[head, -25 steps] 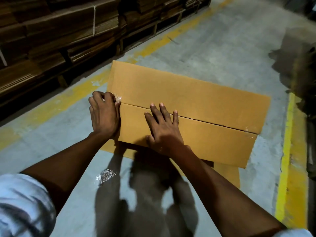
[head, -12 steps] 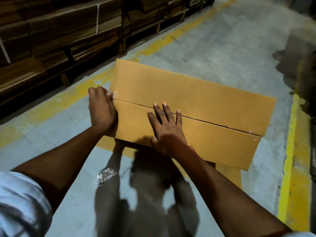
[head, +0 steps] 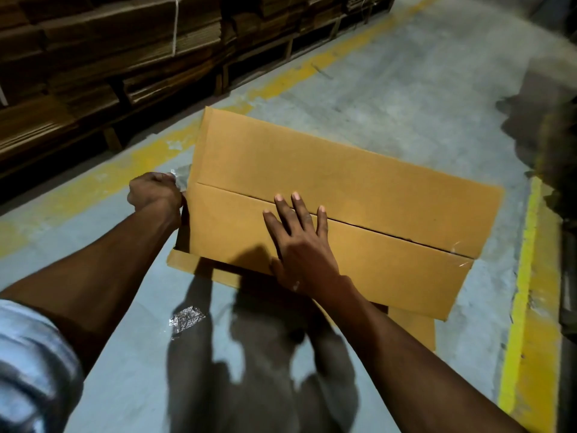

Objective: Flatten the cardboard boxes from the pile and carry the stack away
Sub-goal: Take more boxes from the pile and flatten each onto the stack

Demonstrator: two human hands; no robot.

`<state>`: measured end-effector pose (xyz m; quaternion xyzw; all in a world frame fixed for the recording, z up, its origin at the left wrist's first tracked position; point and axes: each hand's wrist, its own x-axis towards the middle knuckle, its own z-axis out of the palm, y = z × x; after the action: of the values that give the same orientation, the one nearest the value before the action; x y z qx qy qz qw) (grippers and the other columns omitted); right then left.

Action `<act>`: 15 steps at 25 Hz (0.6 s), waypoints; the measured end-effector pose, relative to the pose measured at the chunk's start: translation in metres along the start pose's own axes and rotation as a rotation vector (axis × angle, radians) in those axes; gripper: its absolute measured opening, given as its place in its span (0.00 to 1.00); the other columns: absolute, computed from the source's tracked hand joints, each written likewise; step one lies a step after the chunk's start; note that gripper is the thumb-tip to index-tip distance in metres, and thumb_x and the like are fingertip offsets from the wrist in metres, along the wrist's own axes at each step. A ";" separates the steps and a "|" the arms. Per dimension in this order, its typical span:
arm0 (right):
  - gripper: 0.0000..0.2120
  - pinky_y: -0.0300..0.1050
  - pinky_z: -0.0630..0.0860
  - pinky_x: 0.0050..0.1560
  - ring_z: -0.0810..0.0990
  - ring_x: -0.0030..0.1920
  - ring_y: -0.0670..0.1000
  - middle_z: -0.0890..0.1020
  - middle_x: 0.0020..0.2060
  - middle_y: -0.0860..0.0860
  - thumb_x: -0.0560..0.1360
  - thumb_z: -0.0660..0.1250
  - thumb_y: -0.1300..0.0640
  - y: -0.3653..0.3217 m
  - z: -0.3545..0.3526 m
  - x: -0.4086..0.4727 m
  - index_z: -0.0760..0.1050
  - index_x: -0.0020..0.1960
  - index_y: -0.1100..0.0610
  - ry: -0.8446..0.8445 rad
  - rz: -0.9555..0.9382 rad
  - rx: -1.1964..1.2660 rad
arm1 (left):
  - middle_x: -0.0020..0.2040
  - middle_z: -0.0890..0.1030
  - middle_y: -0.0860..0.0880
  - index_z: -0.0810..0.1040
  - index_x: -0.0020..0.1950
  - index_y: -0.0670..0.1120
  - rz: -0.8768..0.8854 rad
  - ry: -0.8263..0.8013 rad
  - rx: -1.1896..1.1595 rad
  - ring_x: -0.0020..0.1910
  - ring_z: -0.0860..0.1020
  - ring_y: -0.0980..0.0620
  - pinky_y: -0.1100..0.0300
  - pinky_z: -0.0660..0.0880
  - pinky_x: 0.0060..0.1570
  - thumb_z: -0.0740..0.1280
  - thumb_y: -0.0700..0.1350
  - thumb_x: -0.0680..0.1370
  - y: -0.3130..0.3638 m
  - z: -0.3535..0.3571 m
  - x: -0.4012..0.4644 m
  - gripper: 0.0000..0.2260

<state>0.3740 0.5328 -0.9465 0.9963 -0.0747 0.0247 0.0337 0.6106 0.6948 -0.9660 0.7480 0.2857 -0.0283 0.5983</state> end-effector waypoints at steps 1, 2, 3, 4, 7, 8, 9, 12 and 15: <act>0.45 0.75 0.49 0.73 0.43 0.81 0.61 0.50 0.82 0.55 0.70 0.73 0.47 0.000 0.000 0.000 0.55 0.81 0.52 -0.004 0.002 -0.001 | 0.39 0.84 0.45 0.80 0.29 0.48 0.021 0.006 0.055 0.36 0.84 0.40 0.45 0.84 0.40 0.73 0.40 0.70 -0.001 0.001 0.001 0.10; 0.45 0.74 0.49 0.73 0.43 0.81 0.61 0.50 0.82 0.55 0.70 0.72 0.47 0.000 0.000 0.000 0.55 0.81 0.52 -0.007 0.003 0.000 | 0.41 0.84 0.45 0.82 0.33 0.48 0.045 0.019 0.120 0.40 0.84 0.40 0.46 0.83 0.46 0.71 0.40 0.71 0.002 0.000 -0.004 0.07; 0.45 0.74 0.49 0.73 0.43 0.81 0.61 0.50 0.82 0.55 0.70 0.72 0.47 0.000 0.000 0.000 0.55 0.81 0.52 -0.008 0.003 -0.001 | 0.45 0.84 0.44 0.84 0.39 0.47 0.073 0.021 0.178 0.45 0.83 0.40 0.48 0.82 0.50 0.69 0.41 0.74 0.004 -0.002 -0.011 0.06; 0.45 0.74 0.49 0.73 0.43 0.81 0.61 0.50 0.82 0.55 0.70 0.72 0.47 0.000 0.000 0.001 0.55 0.81 0.52 -0.009 0.002 -0.004 | 0.49 0.84 0.44 0.84 0.47 0.45 0.114 0.017 0.216 0.48 0.82 0.41 0.51 0.80 0.53 0.66 0.43 0.78 0.004 -0.005 -0.020 0.07; 0.45 0.74 0.48 0.74 0.43 0.81 0.61 0.50 0.82 0.55 0.70 0.72 0.46 0.003 0.002 0.003 0.55 0.81 0.52 0.001 0.009 -0.016 | 0.57 0.80 0.42 0.76 0.61 0.44 0.404 -0.146 0.280 0.56 0.76 0.42 0.50 0.71 0.55 0.56 0.57 0.84 -0.004 -0.012 -0.045 0.20; 0.45 0.74 0.46 0.74 0.43 0.81 0.61 0.50 0.82 0.55 0.70 0.72 0.46 0.004 0.002 0.004 0.55 0.81 0.52 0.005 0.010 -0.013 | 0.59 0.80 0.42 0.76 0.63 0.44 0.529 -0.248 0.319 0.58 0.76 0.41 0.48 0.72 0.57 0.56 0.61 0.83 -0.010 -0.015 -0.052 0.23; 0.45 0.74 0.45 0.74 0.42 0.81 0.61 0.50 0.82 0.55 0.69 0.72 0.46 0.004 0.002 0.006 0.55 0.81 0.52 0.006 0.010 -0.004 | 0.61 0.79 0.42 0.75 0.65 0.44 0.619 -0.322 0.366 0.60 0.76 0.41 0.46 0.72 0.59 0.58 0.63 0.81 -0.016 -0.016 -0.052 0.25; 0.45 0.73 0.44 0.74 0.41 0.81 0.60 0.49 0.82 0.55 0.70 0.73 0.47 0.008 -0.001 0.010 0.55 0.80 0.53 -0.013 0.003 0.029 | 0.65 0.77 0.40 0.72 0.69 0.42 0.739 -0.322 0.493 0.62 0.75 0.39 0.46 0.71 0.59 0.63 0.61 0.80 -0.024 -0.012 -0.045 0.27; 0.45 0.72 0.44 0.75 0.40 0.81 0.59 0.48 0.82 0.54 0.70 0.73 0.48 0.012 -0.004 0.010 0.54 0.81 0.53 -0.037 -0.010 0.047 | 0.61 0.79 0.38 0.73 0.67 0.41 0.798 -0.306 0.575 0.59 0.76 0.35 0.46 0.71 0.51 0.59 0.60 0.82 -0.023 -0.007 -0.045 0.25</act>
<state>0.3814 0.5194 -0.9417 0.9975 -0.0695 0.0078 0.0091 0.5606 0.6864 -0.9671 0.9203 -0.1323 0.0158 0.3677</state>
